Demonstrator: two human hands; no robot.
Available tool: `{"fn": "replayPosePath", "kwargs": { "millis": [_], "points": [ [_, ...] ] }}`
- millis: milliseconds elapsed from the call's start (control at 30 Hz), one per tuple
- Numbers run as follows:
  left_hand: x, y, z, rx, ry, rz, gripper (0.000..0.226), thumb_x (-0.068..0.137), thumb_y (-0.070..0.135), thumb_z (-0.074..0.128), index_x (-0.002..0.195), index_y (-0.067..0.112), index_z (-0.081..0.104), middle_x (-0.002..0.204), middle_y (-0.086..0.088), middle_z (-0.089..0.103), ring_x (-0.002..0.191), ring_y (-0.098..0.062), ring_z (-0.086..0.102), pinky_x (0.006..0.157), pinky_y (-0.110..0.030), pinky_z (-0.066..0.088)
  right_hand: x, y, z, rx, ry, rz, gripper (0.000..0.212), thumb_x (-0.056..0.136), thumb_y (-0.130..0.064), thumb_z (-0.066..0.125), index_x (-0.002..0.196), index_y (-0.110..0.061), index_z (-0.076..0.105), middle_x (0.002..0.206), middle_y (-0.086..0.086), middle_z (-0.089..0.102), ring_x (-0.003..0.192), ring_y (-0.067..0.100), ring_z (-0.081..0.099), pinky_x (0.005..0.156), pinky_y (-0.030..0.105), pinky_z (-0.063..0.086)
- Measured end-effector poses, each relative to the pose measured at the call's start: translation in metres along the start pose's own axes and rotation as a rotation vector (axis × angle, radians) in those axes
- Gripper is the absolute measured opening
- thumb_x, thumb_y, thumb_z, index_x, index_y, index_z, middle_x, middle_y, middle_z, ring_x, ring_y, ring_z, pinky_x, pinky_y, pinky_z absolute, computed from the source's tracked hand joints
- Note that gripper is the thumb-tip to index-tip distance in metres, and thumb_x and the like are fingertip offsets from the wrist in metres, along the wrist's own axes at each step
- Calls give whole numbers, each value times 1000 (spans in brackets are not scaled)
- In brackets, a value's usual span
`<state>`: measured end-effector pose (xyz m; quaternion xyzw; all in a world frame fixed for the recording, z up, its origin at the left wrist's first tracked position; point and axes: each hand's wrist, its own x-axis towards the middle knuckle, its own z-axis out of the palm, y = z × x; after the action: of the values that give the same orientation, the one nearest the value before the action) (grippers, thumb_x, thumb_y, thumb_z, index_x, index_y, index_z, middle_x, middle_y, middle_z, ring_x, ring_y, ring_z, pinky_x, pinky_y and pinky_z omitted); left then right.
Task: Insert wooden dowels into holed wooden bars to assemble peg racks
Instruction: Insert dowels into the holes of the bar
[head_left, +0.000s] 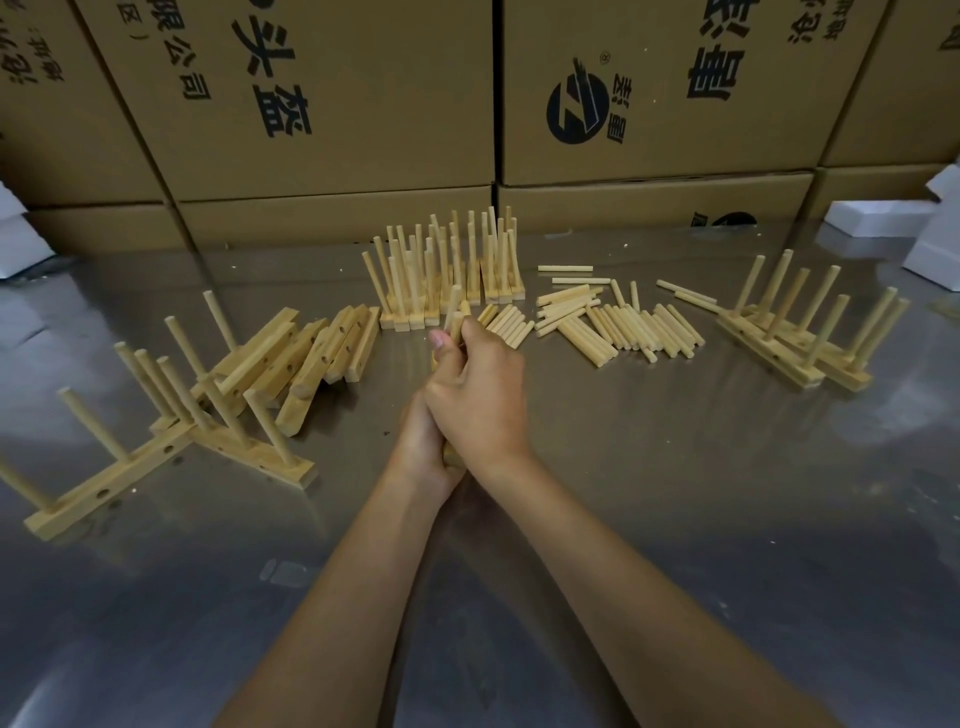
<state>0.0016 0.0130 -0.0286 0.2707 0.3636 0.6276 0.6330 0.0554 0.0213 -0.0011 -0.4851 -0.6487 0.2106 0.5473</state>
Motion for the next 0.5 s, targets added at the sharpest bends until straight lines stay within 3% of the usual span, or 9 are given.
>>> {"fn": "replayPosePath", "kwargs": {
  "millis": [267,400,500],
  "points": [
    [1,2,0,-37,-24,-15,41,107,38,41,90,13,68,67,1,69,63,-7,69,51,-20,54,-3,-3,-1,-7,28,45,22,100,-21,53,79,-18,48,83,10,65,80,27,61,71,42,50],
    [1,4,0,-23,-30,-18,48,101,42,49,72,19,79,71,1,68,66,-8,69,55,-21,55,-5,-2,-3,3,27,80,21,99,-22,53,79,-16,51,84,10,66,80,26,62,71,42,51],
    [-1,5,3,-46,-53,-37,43,95,42,53,72,19,80,76,-1,70,70,-10,71,59,-22,57,-5,-3,-4,34,0,86,23,99,-28,56,81,-13,56,81,6,66,79,22,61,68,35,48]
  ]
}}
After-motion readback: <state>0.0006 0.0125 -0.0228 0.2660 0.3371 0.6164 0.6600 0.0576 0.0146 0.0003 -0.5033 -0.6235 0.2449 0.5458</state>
